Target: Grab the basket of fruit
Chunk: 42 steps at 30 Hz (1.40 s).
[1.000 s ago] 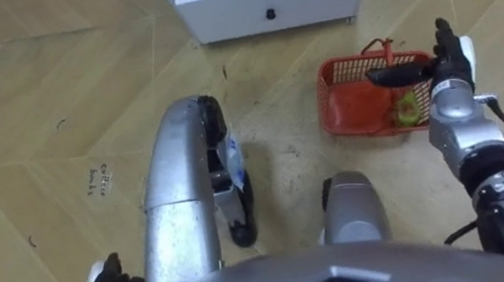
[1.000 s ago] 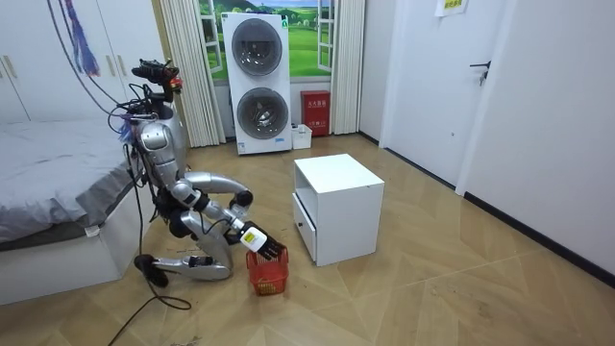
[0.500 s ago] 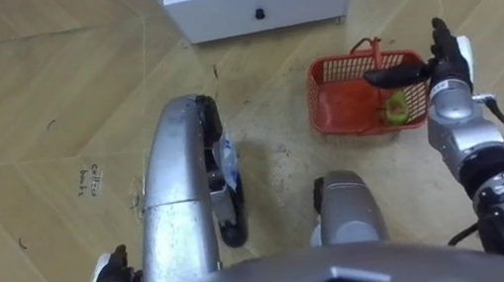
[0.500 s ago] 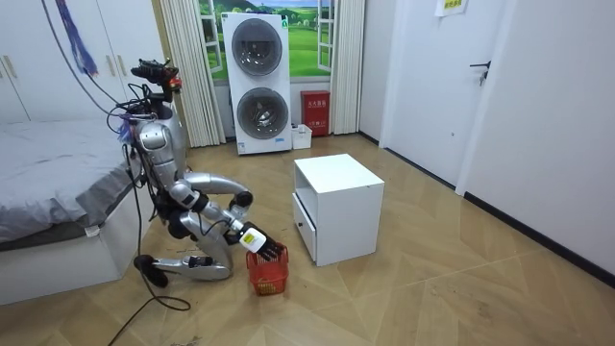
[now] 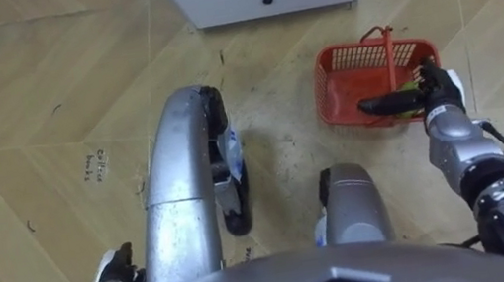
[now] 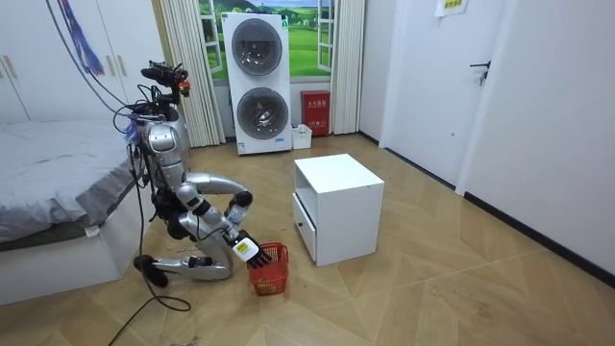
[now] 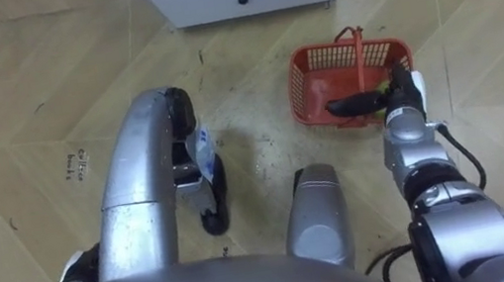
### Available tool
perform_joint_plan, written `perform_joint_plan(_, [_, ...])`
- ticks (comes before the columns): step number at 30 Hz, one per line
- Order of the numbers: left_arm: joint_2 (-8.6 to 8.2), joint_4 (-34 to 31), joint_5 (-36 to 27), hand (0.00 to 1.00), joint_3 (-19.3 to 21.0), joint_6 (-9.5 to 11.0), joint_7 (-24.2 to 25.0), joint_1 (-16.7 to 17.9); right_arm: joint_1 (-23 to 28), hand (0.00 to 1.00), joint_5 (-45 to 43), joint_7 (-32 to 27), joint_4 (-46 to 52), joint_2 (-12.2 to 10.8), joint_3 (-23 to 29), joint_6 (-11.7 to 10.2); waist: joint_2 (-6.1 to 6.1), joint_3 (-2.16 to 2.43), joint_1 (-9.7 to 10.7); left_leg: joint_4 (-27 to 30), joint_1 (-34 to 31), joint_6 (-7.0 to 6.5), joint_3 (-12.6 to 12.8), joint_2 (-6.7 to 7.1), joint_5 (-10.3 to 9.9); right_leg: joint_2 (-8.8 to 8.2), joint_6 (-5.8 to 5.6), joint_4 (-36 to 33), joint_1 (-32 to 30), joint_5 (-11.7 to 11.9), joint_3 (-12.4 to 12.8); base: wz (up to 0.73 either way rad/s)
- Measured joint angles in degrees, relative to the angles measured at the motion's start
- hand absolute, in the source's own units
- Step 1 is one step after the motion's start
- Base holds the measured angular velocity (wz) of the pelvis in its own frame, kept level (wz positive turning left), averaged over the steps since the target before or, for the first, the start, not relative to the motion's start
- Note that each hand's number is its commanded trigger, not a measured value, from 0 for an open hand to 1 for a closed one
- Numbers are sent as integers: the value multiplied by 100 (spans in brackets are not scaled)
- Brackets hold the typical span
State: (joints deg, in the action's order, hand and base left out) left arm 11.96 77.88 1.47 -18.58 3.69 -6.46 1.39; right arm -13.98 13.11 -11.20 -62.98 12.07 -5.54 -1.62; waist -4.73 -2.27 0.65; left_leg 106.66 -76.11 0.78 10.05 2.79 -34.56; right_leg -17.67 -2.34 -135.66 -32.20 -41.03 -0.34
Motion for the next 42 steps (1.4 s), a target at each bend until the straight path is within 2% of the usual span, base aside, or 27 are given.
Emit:
perform_joint_plan(6, [22, -14, -202, 0, -11, -37, 151, -55, -194, 0, 78, 227, -382, 409, 10, 0, 20, -15, -268, -6, -34, -5, 73, -13, 0, -73, 0, -13, -48, 0, 10, 2])
perform_joint_plan(17, [77, -34, -202, 0, -15, -122, 485, -2, -295, 0, 512, 615, -877, 462, -5, 126, 57, -19, -285, -12, -48, -3, 72, -40, 1, -67, -2, -18, -75, 0, -20, 0])
perform_joint_plan(21, [84, -81, -206, 0, -18, -124, 484, -16, -295, 0, 727, 649, -876, 484, -8, 155, 75, -15, -403, -6, -68, -3, 83, -117, 1, -31, -1, -20, -106, 0, -46, 0])
perform_joint_plan(23, [83, -104, -252, 0, -43, -123, 484, -15, -297, 0, 840, 648, -861, 520, -27, 158, 109, 4, -452, -6, -86, 5, 79, -117, 6, -32, -1, -20, -105, 0, -77, 5])
perform_joint_plan(26, [86, -100, -426, 0, -85, -126, 484, -13, -297, 29, 958, 665, -866, 594, -210, 158, 145, 25, -518, -6, -96, -4, 80, -115, 11, -44, -1, -19, -101, 0, -93, 3])
perform_joint_plan(27, [93, -99, -428, 0, -85, -129, 487, -7, -296, 52, 957, 700, -871, 608, -229, 158, 147, 27, -544, -6, -96, -5, 80, -115, 12, -45, -1, -19, -100, 0, -99, 0])
perform_joint_plan(28, [98, -99, -428, 0, -84, -132, 494, 2, -296, 60, 956, 712, -873, 619, -229, 159, 145, 26, -562, -6, -96, -5, 80, -115, 12, -48, -1, -19, -100, 0, -112, 0])
perform_joint_plan(29, [99, -99, -428, 0, -84, -136, 497, 9, -296, 73, 956, 713, -873, 625, -229, 160, 145, 26, -566, -6, -96, -5, 80, -115, 12, -49, -1, -19, -99, 0, -120, 0])
perform_joint_plan(30, [99, -100, -427, 0, -84, -156, 506, 20, -296, 100, 956, 715, -873, 635, -232, 160, 145, 25, -570, -7, -96, -5, 82, -114, 12, -51, -1, -17, -99, 0, -125, 0])
perform_joint_plan(37, [99, -118, -428, 0, -84, -189, 546, 40, -297, 100, 960, 777, -888, 653, -255, 165, 131, 16, -605, -25, -108, -16, 114, -104, 22, -89, -1, -17, -110, 0, -150, 0])
perform_joint_plan(42, [100, -156, -435, 0, -94, -186, 546, -1, -297, 100, 986, 763, -1068, 660, -342, 167, 167, 10, -743, -33, -134, -55, 173, -95, 45, -133, -1, -18, -116, -1, -152, 3])
